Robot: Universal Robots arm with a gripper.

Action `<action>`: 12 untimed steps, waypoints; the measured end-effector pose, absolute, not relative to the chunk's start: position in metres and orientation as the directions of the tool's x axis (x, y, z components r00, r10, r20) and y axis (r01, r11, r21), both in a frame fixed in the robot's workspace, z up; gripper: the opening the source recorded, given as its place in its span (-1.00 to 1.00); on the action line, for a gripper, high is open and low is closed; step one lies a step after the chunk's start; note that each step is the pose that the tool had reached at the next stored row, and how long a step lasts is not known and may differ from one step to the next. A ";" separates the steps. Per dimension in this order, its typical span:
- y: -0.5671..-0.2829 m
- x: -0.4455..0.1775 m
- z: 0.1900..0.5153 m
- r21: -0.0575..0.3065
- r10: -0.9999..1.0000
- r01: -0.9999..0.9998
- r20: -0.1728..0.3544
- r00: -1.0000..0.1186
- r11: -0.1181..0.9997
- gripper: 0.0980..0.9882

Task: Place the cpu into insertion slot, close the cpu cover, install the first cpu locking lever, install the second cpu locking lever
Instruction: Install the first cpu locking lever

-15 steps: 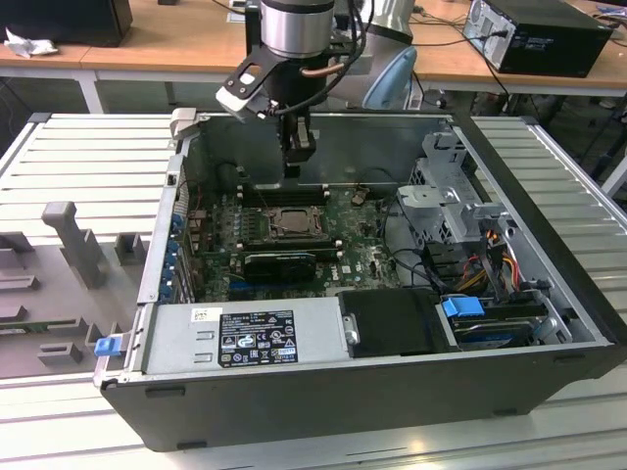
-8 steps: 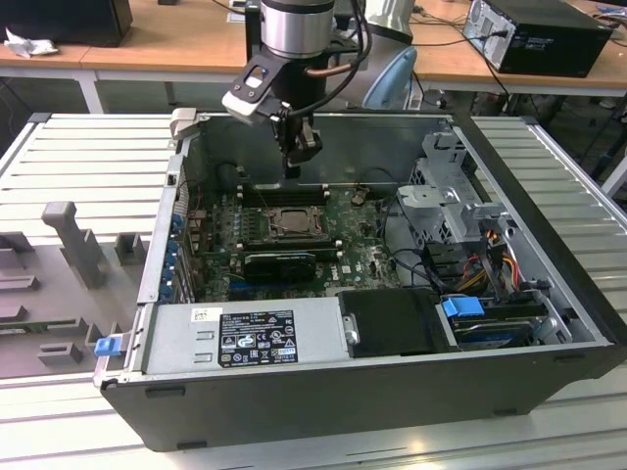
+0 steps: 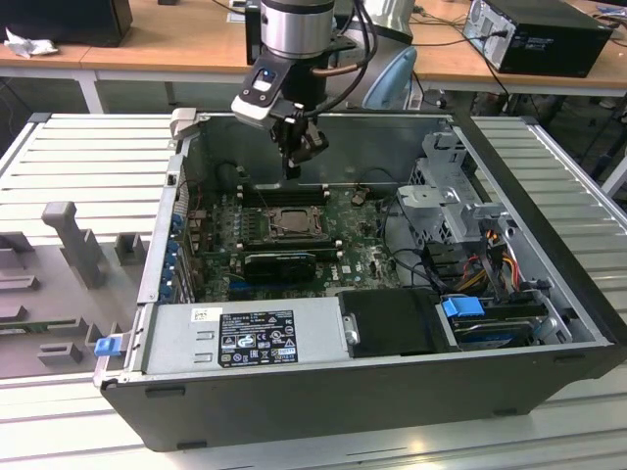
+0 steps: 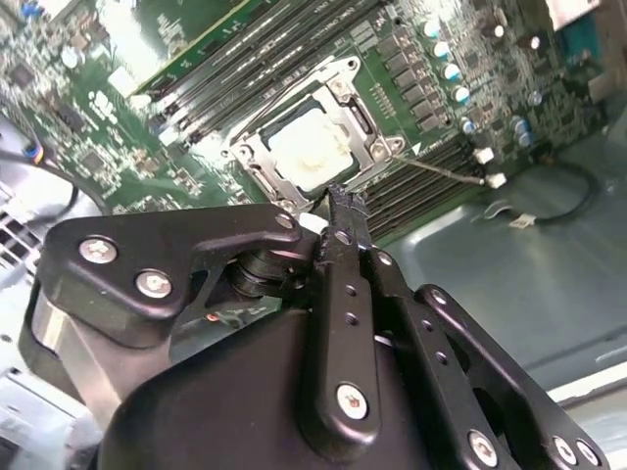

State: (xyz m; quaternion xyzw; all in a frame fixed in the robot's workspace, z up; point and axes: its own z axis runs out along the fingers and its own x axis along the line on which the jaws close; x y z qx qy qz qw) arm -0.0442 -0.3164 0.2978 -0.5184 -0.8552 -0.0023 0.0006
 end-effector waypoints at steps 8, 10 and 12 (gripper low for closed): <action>-0.316 -0.044 0.297 0.003 0.787 0.787 0.003 -0.617 0.617 -0.98; -0.316 -0.044 0.297 0.003 0.763 0.763 0.003 -0.647 0.647 -0.98; -0.316 -0.044 0.297 0.003 0.735 0.735 0.003 -0.678 0.678 -0.98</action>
